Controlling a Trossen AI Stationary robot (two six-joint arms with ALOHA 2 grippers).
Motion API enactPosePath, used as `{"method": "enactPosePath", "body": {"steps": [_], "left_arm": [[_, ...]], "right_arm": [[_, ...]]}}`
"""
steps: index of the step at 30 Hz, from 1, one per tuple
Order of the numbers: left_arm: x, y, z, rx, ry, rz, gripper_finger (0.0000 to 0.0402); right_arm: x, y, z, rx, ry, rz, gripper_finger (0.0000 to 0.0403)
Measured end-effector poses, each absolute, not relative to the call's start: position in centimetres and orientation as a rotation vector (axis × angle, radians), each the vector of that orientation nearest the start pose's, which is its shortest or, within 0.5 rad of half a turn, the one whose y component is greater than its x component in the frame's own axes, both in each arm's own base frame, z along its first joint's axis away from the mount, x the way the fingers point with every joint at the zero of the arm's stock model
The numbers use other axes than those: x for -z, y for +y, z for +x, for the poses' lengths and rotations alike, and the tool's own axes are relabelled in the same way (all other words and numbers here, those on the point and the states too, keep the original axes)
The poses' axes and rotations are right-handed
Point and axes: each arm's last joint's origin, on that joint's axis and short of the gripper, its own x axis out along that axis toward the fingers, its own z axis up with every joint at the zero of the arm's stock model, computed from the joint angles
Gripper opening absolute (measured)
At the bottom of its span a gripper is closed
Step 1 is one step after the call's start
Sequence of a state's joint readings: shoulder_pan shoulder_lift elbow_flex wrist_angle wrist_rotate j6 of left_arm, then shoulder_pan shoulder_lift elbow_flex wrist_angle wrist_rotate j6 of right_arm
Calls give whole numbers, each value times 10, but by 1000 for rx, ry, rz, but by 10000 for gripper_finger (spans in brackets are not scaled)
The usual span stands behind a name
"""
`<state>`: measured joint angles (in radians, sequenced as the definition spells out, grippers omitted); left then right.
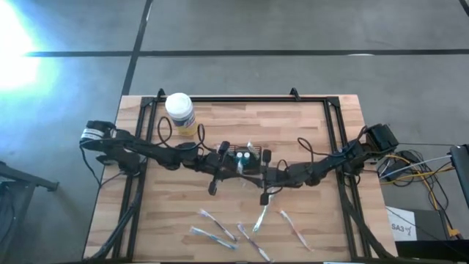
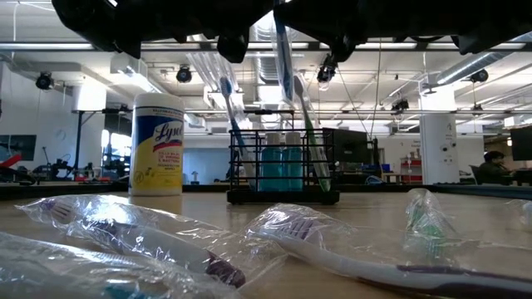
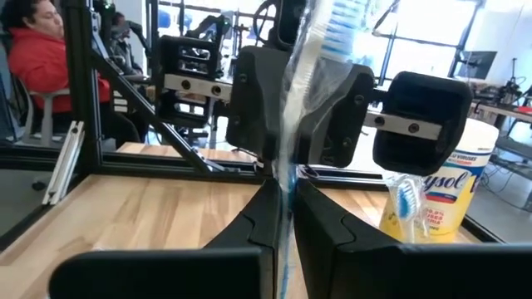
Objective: Pick & Place toothbrushing station
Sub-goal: Put the top blue toothbrush into the black mesh organizer
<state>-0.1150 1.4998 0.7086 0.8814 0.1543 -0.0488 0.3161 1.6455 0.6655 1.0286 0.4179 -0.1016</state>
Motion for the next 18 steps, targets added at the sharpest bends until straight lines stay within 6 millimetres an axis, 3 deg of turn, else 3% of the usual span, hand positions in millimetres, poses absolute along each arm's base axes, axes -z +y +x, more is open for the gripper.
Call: {"method": "enactPosePath", "body": {"steps": [5, 14, 18], "left_arm": [[-243, -41, 309, 274, -82, -44, 19], [-239, -50, 306, 294, -64, -1, 17], [-242, -53, 294, 307, -74, 27, 17]], "right_arm": [[-201, 88, 308, 102, -41, -64, 41], [-201, 92, 307, 94, -41, -64, 153], [-207, 95, 304, 90, -62, -77, 187]]}}
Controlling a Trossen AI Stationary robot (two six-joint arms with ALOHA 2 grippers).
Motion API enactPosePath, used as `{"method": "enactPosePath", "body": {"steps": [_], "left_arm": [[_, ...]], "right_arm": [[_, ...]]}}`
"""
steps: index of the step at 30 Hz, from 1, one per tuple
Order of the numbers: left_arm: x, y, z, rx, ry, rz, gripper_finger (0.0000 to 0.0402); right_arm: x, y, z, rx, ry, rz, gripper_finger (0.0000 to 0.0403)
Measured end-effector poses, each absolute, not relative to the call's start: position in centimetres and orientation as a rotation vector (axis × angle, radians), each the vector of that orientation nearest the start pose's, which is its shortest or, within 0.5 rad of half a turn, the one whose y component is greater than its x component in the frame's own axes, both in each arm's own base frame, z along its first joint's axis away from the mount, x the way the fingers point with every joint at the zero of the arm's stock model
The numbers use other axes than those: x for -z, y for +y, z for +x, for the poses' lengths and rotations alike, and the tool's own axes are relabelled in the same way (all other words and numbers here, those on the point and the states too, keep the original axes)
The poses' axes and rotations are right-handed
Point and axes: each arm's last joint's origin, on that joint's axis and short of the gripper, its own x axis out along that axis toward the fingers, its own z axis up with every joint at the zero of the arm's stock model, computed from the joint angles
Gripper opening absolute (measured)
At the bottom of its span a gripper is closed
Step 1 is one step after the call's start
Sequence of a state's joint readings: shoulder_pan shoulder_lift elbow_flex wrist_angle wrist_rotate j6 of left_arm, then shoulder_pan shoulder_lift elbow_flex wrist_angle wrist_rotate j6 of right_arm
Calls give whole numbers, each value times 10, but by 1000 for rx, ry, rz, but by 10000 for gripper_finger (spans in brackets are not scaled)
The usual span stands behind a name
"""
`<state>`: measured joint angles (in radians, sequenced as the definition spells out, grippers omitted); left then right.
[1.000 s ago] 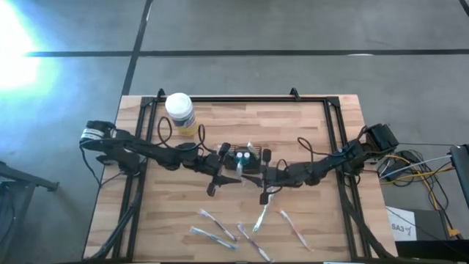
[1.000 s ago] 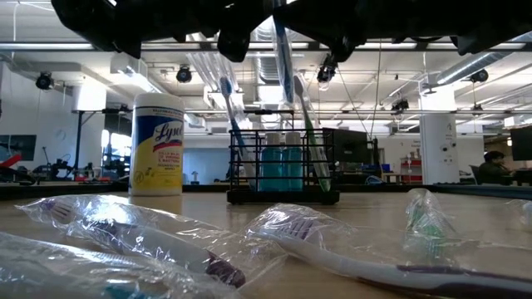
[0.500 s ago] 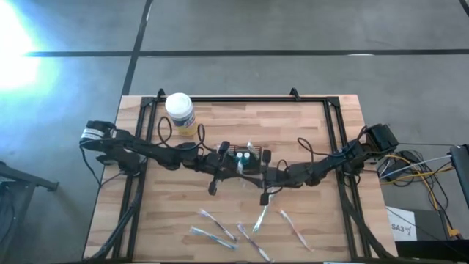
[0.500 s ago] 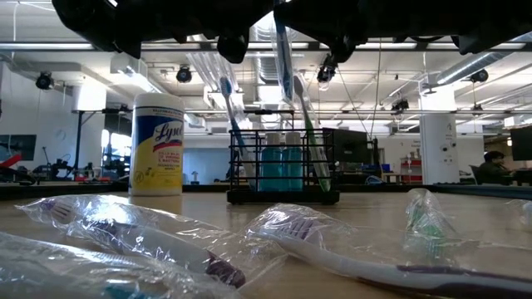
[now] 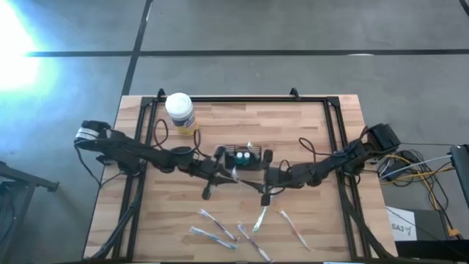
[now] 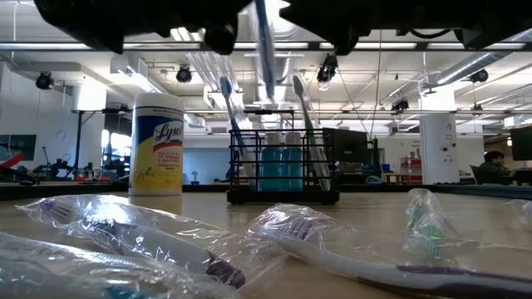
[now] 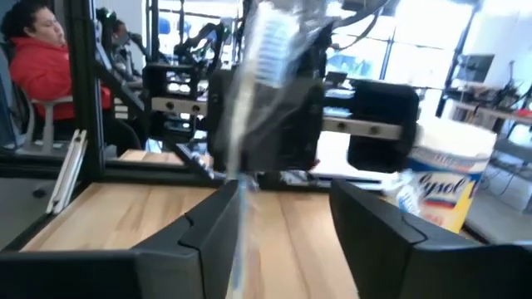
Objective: Pick & Place toothbrushing station
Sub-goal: Put the top blue toothbrush into the black mesh organizer
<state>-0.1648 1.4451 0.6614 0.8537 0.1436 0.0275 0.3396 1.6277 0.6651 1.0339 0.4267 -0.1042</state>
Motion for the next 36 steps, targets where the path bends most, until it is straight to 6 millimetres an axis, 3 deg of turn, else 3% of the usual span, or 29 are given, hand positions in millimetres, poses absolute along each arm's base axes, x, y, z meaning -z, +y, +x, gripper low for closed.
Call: {"method": "enactPosePath", "body": {"steps": [7, 14, 18, 22, 30, 36], "left_arm": [[-246, -48, 245, 254, -133, 28, 17], [-230, -42, 183, 171, -189, 0, 17], [-219, -38, 158, 166, -230, -38, 17], [-213, -34, 144, 155, -257, -67, 17], [-203, -33, 134, 214, -233, -16, 17], [-199, -33, 133, 211, -225, 18, 17]], "right_arm": [[-217, 104, 290, 47, -90, -102, 195], [-219, 103, 267, 14, -102, -78, 179], [-215, 96, 246, -41, -105, -65, 165], [-217, 84, 217, -50, -145, 16, 130], [-215, 65, 170, -57, -253, 69, 18], [-210, 57, 150, -81, -317, 65, 9]]}}
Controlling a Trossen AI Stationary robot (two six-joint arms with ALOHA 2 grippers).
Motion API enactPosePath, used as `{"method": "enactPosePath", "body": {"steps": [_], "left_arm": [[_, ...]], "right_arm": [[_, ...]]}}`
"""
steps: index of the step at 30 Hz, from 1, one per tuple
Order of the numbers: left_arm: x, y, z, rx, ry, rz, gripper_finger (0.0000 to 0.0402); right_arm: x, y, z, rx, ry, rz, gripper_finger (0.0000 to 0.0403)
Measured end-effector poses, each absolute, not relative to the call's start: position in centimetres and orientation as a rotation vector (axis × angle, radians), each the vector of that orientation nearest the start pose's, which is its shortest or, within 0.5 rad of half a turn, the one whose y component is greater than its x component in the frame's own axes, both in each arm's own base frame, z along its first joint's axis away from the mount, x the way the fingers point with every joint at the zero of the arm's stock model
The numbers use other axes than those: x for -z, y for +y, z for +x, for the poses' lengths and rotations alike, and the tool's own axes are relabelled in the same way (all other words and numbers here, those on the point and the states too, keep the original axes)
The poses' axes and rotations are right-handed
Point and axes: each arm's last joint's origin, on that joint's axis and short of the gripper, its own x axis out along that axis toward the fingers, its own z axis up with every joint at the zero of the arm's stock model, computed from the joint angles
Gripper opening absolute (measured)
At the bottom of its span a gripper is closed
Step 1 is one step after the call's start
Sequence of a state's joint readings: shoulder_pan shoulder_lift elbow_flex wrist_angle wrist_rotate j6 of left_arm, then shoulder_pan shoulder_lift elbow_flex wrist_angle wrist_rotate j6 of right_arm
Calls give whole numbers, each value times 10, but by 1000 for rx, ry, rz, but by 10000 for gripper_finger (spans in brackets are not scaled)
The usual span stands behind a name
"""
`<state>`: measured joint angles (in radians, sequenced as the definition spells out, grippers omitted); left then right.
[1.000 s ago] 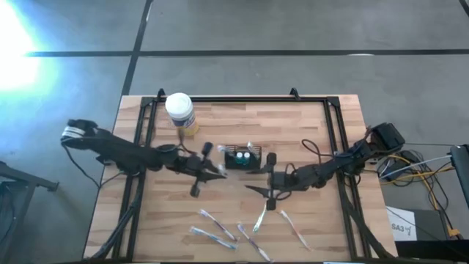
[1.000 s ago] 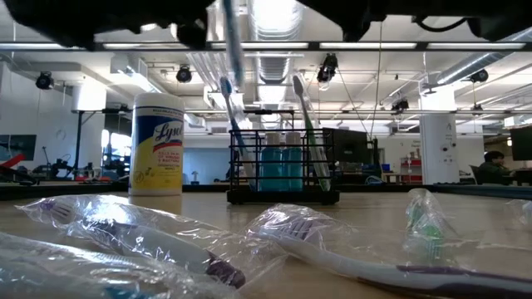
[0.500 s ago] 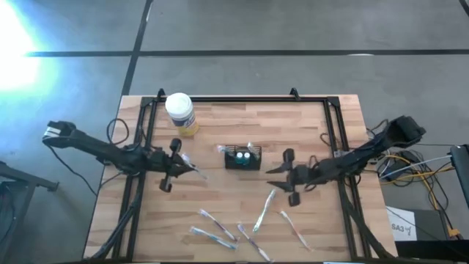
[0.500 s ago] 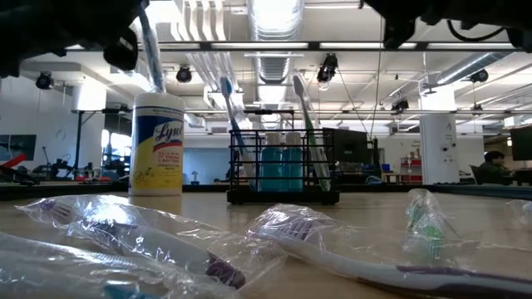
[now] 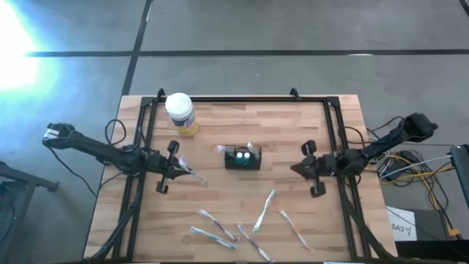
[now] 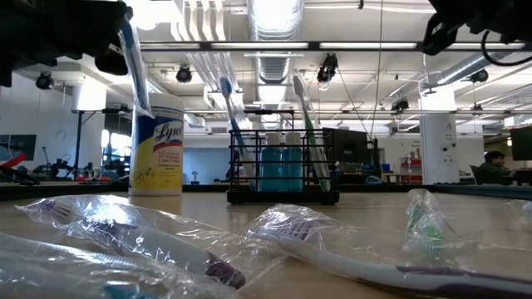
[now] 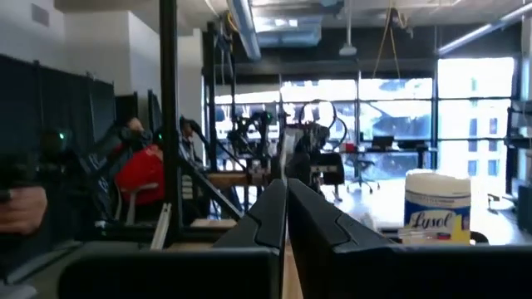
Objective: Pick & Place toothbrushing station
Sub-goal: Put the top blue toothbrush into the black mesh organizer
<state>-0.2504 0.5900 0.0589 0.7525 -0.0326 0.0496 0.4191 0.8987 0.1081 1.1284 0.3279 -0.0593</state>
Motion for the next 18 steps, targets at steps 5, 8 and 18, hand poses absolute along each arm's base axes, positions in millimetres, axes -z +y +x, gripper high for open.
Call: {"method": "enactPosePath", "body": {"steps": [5, 8, 18], "left_arm": [[-199, -33, 133, 205, -221, 24, 17], [-199, -33, 133, 206, -226, 26, 17], [-243, -38, 161, 130, -294, 175, 17]], "right_arm": [[-196, 51, 137, -82, -328, 82, 8], [-193, 49, 133, -80, -334, 91, 8], [-194, 49, 133, -71, -347, 54, 8]]}}
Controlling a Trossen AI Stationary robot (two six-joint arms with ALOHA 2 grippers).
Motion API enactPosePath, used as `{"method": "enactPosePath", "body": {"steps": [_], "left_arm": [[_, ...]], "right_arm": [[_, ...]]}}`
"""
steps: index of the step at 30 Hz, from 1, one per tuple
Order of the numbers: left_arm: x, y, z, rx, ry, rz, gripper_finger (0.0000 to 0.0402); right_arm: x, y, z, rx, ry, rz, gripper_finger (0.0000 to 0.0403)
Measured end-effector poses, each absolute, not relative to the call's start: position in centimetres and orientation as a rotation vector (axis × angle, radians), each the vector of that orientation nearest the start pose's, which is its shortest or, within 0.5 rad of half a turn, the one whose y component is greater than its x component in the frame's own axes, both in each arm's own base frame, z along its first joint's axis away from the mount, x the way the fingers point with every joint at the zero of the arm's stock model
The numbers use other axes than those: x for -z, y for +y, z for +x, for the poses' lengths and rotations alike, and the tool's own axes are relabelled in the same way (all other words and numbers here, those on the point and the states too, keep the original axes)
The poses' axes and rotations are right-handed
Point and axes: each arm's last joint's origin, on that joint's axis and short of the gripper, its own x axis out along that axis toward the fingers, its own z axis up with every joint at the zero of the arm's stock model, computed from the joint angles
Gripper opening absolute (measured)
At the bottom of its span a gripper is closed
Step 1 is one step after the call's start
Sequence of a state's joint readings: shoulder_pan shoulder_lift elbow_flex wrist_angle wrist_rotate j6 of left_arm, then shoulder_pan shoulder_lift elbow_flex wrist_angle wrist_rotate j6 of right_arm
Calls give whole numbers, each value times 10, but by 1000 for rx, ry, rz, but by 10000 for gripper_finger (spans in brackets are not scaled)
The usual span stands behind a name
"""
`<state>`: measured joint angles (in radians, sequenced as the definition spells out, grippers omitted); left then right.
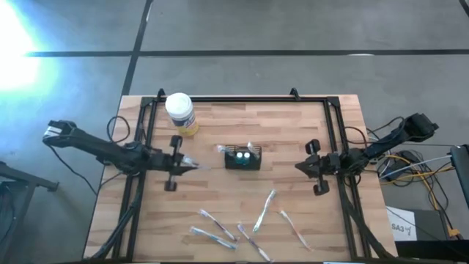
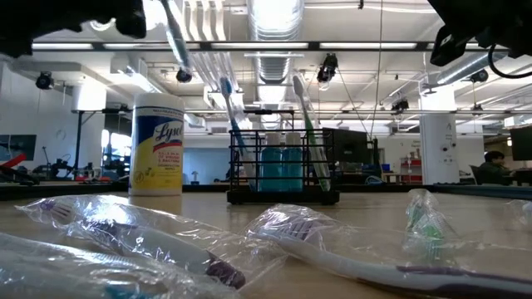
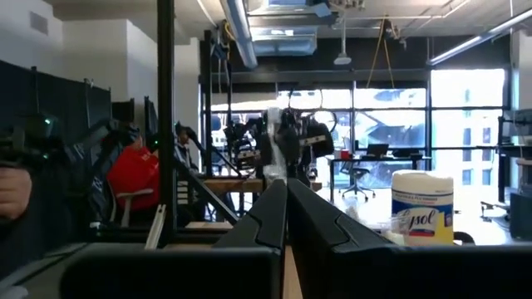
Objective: Pick & Place toothbrushing station
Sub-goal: Put the top blue toothbrush into the black mesh organizer
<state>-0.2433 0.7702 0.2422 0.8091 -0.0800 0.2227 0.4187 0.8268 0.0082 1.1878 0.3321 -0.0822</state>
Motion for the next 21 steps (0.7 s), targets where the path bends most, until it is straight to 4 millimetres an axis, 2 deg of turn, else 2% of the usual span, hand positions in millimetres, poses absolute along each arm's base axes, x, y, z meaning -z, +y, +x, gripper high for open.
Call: {"method": "enactPosePath", "body": {"steps": [4, 8, 11, 16, 21], "left_arm": [[-247, -40, 192, 51, -206, 221, 17], [-241, -42, 223, 23, -112, 248, 17], [-238, -39, 241, -61, -78, 271, 17], [-239, -28, 262, -147, -80, 292, 17], [-233, -12, 271, -239, -38, 300, 17]], "right_arm": [[-195, 49, 133, -71, -351, 56, 8], [-195, 49, 133, -71, -350, 57, 8], [-194, 49, 133, -72, -347, 56, 8], [-194, 49, 133, -72, -346, 58, 8], [-194, 49, 133, -72, -345, 57, 8]]}}
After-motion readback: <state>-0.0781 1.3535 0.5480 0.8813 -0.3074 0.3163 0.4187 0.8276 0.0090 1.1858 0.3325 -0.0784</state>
